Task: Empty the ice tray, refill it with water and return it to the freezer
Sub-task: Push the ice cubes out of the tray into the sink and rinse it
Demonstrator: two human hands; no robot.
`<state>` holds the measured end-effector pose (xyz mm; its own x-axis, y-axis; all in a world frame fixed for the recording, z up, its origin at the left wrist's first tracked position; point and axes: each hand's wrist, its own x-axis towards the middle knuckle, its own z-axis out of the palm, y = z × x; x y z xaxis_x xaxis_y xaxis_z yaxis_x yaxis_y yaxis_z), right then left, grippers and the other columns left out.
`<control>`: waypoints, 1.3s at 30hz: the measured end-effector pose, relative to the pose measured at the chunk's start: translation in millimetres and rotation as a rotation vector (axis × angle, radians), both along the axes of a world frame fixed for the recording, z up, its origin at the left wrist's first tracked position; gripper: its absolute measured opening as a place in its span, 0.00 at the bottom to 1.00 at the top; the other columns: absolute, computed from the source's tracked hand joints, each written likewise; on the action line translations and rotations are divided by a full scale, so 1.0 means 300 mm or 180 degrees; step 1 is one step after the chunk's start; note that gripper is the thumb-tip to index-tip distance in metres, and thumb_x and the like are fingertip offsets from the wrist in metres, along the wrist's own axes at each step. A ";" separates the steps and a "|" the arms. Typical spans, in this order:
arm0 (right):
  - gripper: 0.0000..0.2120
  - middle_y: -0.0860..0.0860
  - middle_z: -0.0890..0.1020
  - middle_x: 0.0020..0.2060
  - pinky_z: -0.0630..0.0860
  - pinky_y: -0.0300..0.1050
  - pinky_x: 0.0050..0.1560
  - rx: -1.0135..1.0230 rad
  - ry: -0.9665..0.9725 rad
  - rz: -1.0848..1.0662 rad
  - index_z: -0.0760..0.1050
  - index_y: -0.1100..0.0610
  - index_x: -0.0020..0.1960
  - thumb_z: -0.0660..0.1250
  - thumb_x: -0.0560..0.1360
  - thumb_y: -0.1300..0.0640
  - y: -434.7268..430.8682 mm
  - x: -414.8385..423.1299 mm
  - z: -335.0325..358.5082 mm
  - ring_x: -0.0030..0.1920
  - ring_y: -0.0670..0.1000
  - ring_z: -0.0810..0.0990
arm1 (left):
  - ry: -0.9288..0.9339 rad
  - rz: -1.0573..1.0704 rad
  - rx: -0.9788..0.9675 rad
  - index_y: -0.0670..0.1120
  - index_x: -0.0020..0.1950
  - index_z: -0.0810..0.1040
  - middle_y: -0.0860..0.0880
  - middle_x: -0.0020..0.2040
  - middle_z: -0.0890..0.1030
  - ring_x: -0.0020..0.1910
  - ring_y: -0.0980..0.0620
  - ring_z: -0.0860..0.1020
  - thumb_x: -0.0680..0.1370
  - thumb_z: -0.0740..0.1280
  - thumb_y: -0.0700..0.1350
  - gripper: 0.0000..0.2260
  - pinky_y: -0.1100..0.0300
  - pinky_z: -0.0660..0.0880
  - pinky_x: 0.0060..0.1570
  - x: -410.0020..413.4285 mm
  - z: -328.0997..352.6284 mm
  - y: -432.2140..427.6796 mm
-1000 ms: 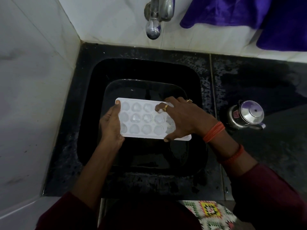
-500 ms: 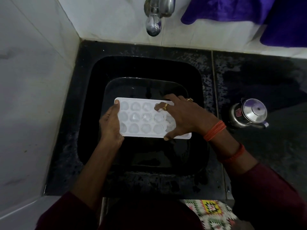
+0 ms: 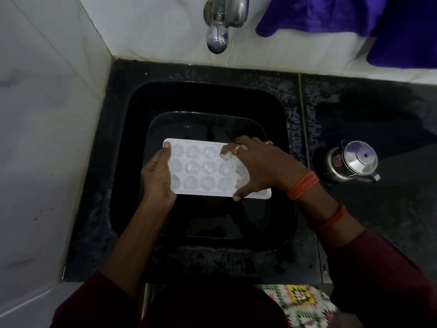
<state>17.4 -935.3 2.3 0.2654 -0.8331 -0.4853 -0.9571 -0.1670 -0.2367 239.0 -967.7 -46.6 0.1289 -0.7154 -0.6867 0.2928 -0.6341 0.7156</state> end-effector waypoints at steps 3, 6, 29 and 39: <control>0.52 0.47 0.64 0.71 0.72 0.53 0.63 -0.0021 0.0076 0.0031 0.58 0.41 0.76 0.77 0.58 0.29 -0.001 -0.005 0.006 0.68 0.52 0.69 | 0.0013 0.0008 0.0019 0.46 0.51 0.84 0.44 0.51 0.87 0.49 0.41 0.87 0.80 0.70 0.55 0.12 0.42 0.85 0.46 0.003 0.002 -0.004; 0.53 0.48 0.65 0.70 0.74 0.54 0.60 -0.0024 0.0215 0.0104 0.57 0.39 0.76 0.75 0.58 0.26 -0.006 -0.007 0.014 0.66 0.53 0.72 | 0.0043 -0.0016 -0.0001 0.46 0.51 0.84 0.44 0.52 0.87 0.50 0.41 0.86 0.80 0.70 0.55 0.12 0.40 0.84 0.48 0.008 0.004 -0.005; 0.31 0.51 0.75 0.64 0.77 0.49 0.44 -0.1140 0.0407 0.1009 0.76 0.44 0.68 0.40 0.77 0.42 -0.092 -0.038 0.045 0.54 0.53 0.82 | 0.0060 -0.0034 -0.0024 0.46 0.53 0.84 0.43 0.53 0.87 0.50 0.41 0.86 0.80 0.70 0.54 0.12 0.42 0.84 0.46 0.031 0.033 -0.002; 0.27 0.50 0.77 0.63 0.77 0.50 0.47 -0.1304 0.0545 0.1284 0.80 0.49 0.62 0.46 0.76 0.47 -0.083 -0.059 0.057 0.54 0.52 0.81 | -0.0005 -0.0080 -0.0013 0.44 0.55 0.85 0.43 0.52 0.87 0.49 0.41 0.87 0.79 0.71 0.54 0.14 0.41 0.84 0.47 0.030 0.029 0.005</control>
